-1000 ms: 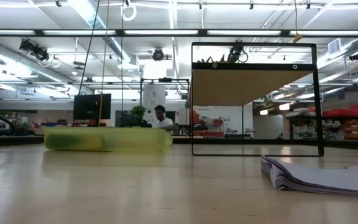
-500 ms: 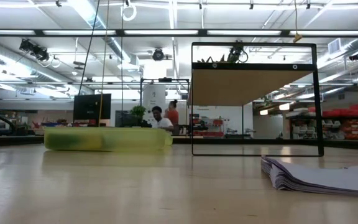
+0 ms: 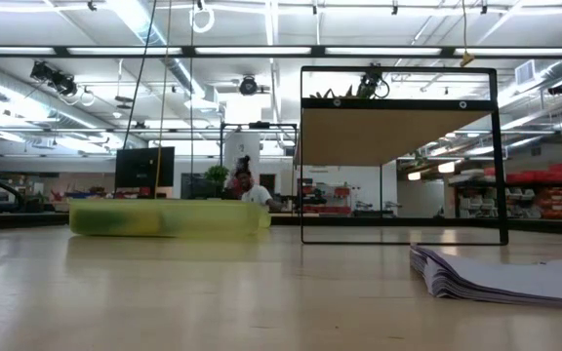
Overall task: Pack school essentials
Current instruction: Put the scissors into the supply box
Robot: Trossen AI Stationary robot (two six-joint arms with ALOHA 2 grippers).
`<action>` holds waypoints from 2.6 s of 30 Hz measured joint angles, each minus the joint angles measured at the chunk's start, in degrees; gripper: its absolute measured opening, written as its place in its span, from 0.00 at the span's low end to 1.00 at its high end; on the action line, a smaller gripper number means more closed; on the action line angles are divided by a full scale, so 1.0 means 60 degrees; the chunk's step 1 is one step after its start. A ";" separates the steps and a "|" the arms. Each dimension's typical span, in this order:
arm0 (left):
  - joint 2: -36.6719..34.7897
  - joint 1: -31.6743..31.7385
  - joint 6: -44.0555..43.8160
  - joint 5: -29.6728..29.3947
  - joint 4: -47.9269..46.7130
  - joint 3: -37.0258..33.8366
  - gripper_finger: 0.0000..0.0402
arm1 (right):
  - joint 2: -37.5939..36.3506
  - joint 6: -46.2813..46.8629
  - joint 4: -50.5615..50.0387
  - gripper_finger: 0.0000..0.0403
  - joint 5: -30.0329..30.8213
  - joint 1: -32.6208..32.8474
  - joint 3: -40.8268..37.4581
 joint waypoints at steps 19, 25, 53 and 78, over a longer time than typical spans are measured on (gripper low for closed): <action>-0.0263 0.1377 -0.1313 0.1533 -0.6216 -0.0022 0.24 | -0.2446 0.0301 -0.2102 0.59 0.1618 -0.0007 0.0000; -0.0263 0.1891 -0.1116 0.2347 -0.7181 -0.0019 0.24 | -0.2682 0.0543 -0.2375 0.59 0.1618 -0.0007 0.0000; 0.0684 0.3250 0.0911 0.3377 -0.9854 -0.1310 0.25 | -0.2687 0.0755 -0.2548 0.59 0.1568 0.0010 0.0000; 0.2194 0.3729 0.2009 0.3096 -0.8683 -0.2670 0.26 | -0.2684 0.0848 -0.2466 0.59 0.1611 0.0000 0.0000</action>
